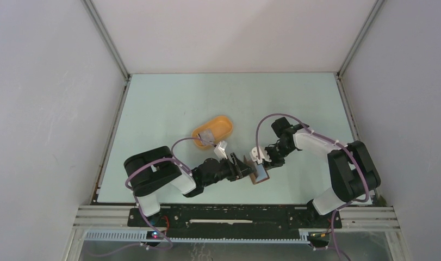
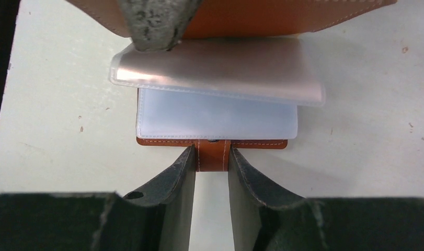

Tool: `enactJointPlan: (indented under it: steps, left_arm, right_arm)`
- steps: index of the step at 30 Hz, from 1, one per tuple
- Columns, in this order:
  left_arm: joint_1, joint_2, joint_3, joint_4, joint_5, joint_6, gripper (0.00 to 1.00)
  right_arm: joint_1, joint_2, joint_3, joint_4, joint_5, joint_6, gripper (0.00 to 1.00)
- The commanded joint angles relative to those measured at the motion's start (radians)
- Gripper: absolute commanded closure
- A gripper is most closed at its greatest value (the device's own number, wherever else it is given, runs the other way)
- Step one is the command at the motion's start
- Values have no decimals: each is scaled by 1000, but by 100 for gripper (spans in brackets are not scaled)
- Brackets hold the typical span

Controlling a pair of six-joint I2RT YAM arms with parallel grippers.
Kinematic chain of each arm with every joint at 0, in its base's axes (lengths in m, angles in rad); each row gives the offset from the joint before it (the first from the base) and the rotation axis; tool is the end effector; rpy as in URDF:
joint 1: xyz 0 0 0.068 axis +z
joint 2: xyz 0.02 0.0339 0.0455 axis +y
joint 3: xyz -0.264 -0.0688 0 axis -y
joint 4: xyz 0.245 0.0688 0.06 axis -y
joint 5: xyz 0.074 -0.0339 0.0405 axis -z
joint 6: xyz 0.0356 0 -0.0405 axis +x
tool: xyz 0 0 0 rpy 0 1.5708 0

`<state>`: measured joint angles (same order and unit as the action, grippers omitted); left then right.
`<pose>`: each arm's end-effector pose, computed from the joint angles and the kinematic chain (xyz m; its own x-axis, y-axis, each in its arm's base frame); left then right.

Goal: Put the credit cards into the card holder
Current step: Close the card holder at the center of the board.

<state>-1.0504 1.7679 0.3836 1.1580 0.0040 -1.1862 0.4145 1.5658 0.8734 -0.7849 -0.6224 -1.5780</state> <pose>0.1405 -0.2455 0.1182 -0.8479 -0.3847 -0.3648 0.2228 0.3657 -0.9037 0.2252 0.1218 0.1648 0.3836 -0.7189 -0.5797 -0.9086 -0.4062 -0.0975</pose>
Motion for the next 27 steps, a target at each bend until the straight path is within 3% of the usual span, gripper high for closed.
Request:
enactJointPlan:
  steps: [1, 17, 27]
  left_arm:
    - [6, 12, -7, 23, 2, 13, 41]
    - [9, 29, 26, -55, 6, 19, 47]
    - [9, 33, 37, -70, 10, 22, 48]
  right_arm:
    - [-23, -67, -22, -18, -93, -69, 64]
    - [-53, -119, -96, -36, -83, -198, 58]
    - [-16, -111, -97, 82, -43, -53, 44]
